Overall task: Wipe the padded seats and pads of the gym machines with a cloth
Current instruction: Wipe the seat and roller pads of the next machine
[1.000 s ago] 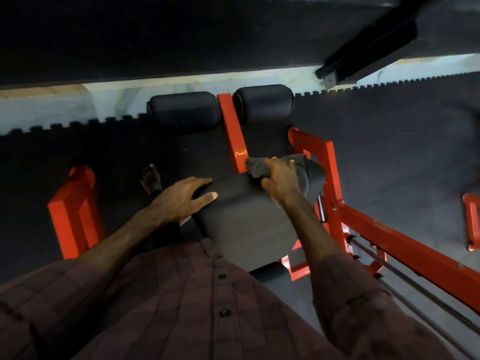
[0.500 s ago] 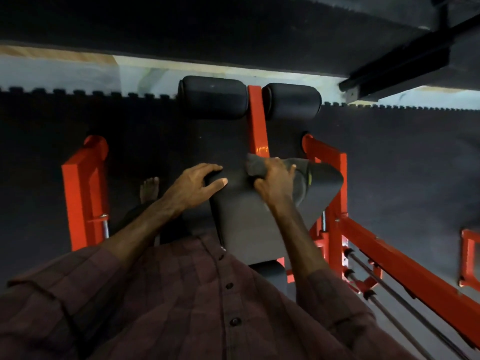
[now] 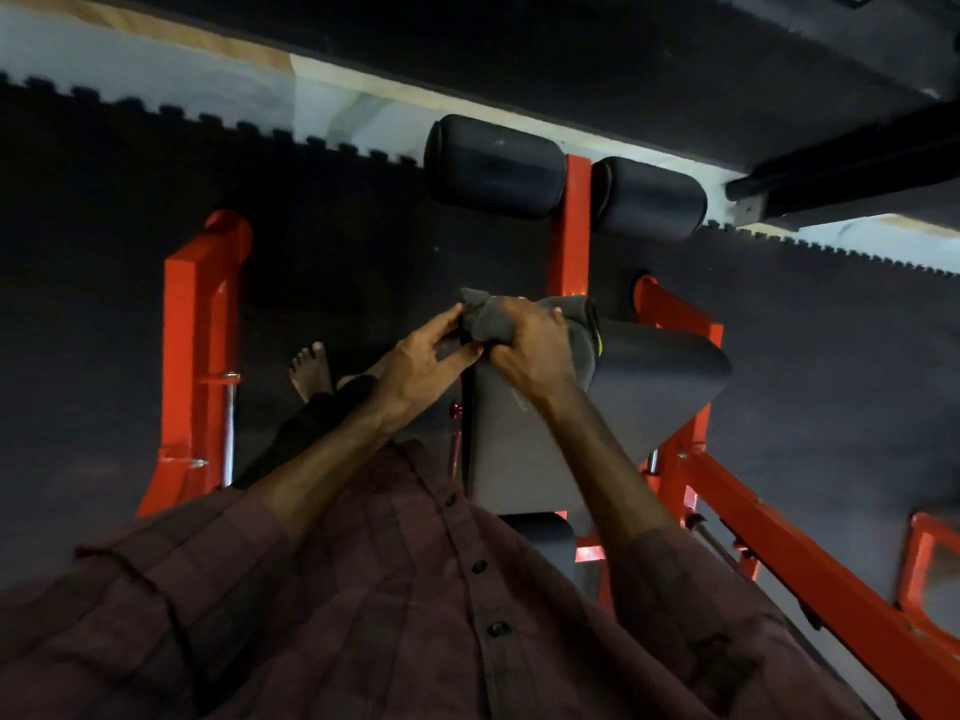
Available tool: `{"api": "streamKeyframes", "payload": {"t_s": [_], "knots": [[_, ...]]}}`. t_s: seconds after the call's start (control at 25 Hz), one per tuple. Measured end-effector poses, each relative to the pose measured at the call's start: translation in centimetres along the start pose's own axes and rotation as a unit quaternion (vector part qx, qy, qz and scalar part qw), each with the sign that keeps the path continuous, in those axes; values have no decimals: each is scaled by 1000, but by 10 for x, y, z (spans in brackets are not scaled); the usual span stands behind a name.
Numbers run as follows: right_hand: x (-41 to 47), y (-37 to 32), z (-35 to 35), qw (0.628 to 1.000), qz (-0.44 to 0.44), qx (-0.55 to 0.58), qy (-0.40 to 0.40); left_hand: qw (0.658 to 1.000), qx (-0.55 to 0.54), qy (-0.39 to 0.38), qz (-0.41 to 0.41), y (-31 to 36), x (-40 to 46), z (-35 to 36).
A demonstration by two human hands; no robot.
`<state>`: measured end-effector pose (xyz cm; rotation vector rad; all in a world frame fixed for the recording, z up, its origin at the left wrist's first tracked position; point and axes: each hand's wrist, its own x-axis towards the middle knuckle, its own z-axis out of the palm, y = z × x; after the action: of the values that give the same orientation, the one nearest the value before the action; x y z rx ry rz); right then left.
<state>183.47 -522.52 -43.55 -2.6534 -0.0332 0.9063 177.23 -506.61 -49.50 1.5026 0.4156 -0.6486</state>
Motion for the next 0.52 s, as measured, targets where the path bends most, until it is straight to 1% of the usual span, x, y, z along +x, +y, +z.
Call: {"api": "streamKeyframes", "payload": {"t_s": [0.04, 0.12, 0.16, 0.2, 0.28, 0.36, 0.4, 0.48, 0.52], "knots": [[1, 10, -6, 1000, -16, 21, -8, 1000, -16, -5, -16, 1, -5, 0], [5, 37, -13, 999, 3, 36, 38, 999, -19, -15, -31, 2, -12, 0], [0, 36, -13, 998, 15, 26, 59, 999, -21, -20, -34, 1, -16, 1], [-5, 21, -5, 998, 12, 0, 62, 999, -19, -22, -36, -2, -19, 0], [-9, -20, 10, 998, -35, -54, 20, 998, -11, -35, -42, -5, -22, -1], [-1, -38, 16, 990, -90, -98, -36, 998, 5, -45, -51, -7, -27, -3], [9, -41, 11, 989, -97, -96, -62, 997, 6, -60, -38, -10, -27, -2], [32, -44, -5, 984, -62, -92, -138, 997, 11, -68, -31, -11, -28, -2], [42, -50, -12, 976, -42, -114, -181, 998, 10, -54, -25, -16, -27, 1]]}}
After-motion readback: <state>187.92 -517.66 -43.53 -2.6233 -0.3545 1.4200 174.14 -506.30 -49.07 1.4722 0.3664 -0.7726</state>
